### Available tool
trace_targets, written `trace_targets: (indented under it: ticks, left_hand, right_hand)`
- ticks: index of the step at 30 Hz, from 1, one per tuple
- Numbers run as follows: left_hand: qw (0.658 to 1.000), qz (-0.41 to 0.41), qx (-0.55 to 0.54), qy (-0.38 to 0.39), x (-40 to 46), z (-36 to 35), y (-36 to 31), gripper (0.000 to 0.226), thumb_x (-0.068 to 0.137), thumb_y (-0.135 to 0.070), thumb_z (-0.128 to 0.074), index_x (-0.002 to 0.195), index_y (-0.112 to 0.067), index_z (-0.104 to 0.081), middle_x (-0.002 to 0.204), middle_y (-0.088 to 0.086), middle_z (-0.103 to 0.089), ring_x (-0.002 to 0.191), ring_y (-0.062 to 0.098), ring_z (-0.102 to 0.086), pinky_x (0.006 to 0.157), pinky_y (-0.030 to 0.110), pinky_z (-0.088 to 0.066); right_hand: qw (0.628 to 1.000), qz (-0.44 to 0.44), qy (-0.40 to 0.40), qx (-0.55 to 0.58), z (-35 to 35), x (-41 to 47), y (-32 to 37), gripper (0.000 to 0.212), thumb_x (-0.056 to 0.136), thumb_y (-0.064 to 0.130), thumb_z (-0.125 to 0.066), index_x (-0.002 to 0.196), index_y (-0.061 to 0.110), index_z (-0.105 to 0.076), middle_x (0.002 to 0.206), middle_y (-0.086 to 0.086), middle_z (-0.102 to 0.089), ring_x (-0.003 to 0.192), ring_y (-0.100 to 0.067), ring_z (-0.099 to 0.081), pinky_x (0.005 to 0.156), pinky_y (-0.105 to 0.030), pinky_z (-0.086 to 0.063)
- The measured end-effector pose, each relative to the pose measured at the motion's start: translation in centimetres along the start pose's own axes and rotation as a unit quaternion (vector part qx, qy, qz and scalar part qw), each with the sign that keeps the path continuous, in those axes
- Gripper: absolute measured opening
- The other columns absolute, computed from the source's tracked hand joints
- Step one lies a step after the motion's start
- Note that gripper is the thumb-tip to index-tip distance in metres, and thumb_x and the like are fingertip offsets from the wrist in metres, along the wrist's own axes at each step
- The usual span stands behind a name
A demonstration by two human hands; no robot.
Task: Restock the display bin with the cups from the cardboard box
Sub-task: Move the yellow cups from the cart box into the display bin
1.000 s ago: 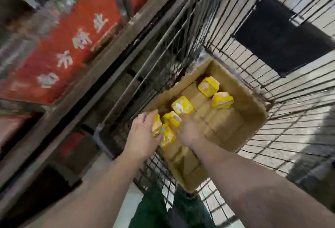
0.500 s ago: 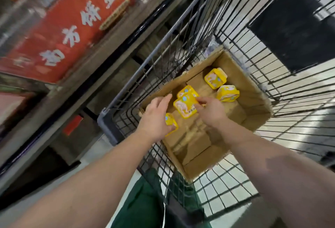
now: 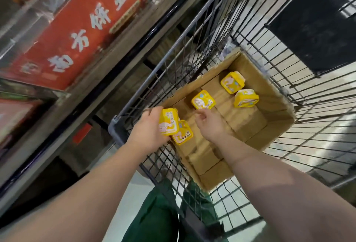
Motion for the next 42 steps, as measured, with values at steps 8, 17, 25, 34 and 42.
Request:
trace_targets:
  ticks: [8, 17, 25, 34, 42]
  left_hand:
    - [0.999, 0.017, -0.031, -0.007, 1.1, 0.0, 0.2, 0.086, 0.064, -0.026, -0.082, 0.136, -0.021, -0.035, 0.128, 0.011, -0.044, 0.124, 0.025, -0.044, 0.096, 0.032, -0.04]
    - [0.999, 0.001, -0.021, 0.025, 0.1, 0.7, -0.2, 0.092, 0.062, -0.028, -0.084, 0.138, -0.022, -0.033, 0.133, 0.011, -0.039, 0.115, 0.032, -0.052, 0.099, 0.042, -0.044]
    - [0.993, -0.112, -0.009, 0.036, -4.1, 3.8, -3.2, 0.098, 0.06, -0.039, -0.086, 0.14, -0.022, -0.032, 0.128, 0.007, -0.041, 0.116, 0.026, -0.051, 0.098, 0.034, -0.042]
    - [0.983, -0.172, -0.054, -0.034, -13.2, 8.1, -3.9, 0.091, 0.058, -0.039, -0.085, 0.133, -0.027, -0.036, 0.118, 0.002, -0.039, 0.102, 0.019, -0.049, 0.088, 0.029, -0.042]
    - [0.973, -0.143, -0.104, -0.151, -29.1, 12.1, 4.4, 0.098, 0.063, -0.032, -0.086, 0.142, -0.02, -0.03, 0.131, 0.007, -0.039, 0.119, 0.022, -0.045, 0.095, 0.024, -0.035]
  right_hand:
    - [0.988, -0.12, 0.093, 0.043, -7.2, 1.4, -3.2, 0.057, 0.09, 0.021, -0.064, 0.141, 0.021, -0.041, 0.129, -0.009, -0.06, 0.11, -0.028, -0.059, 0.075, -0.027, -0.044]
    - [0.975, -0.139, 0.035, 0.172, -2.5, -1.7, -3.3, 0.039, 0.091, 0.007, -0.06, 0.128, 0.017, -0.052, 0.105, -0.011, -0.06, 0.05, -0.014, -0.055, 0.044, -0.024, -0.047]
    - [0.968, -0.103, -0.075, 0.218, 5.4, -10.5, 0.3, 0.037, 0.091, 0.016, -0.063, 0.126, 0.013, -0.053, 0.069, -0.003, -0.061, 0.039, -0.003, -0.054, 0.041, -0.02, -0.044]
    - [0.973, 0.025, -0.106, 0.203, 7.7, -20.5, 4.7, 0.033, 0.093, 0.022, -0.06, 0.125, 0.015, -0.056, 0.089, -0.009, -0.063, 0.063, -0.016, -0.055, 0.048, -0.023, -0.042]
    - [0.978, 0.167, -0.05, 0.113, 4.2, -31.7, 11.0, 0.023, 0.093, 0.018, -0.062, 0.114, 0.009, -0.062, 0.091, -0.012, -0.067, 0.07, -0.021, -0.058, 0.061, -0.032, -0.053]
Point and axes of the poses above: each hand's wrist, its own x-axis towards the middle knuckle, its own z-axis out of the back of the hand, y = z × x, the point moved 1 cm from there along x, towards the middle knuckle
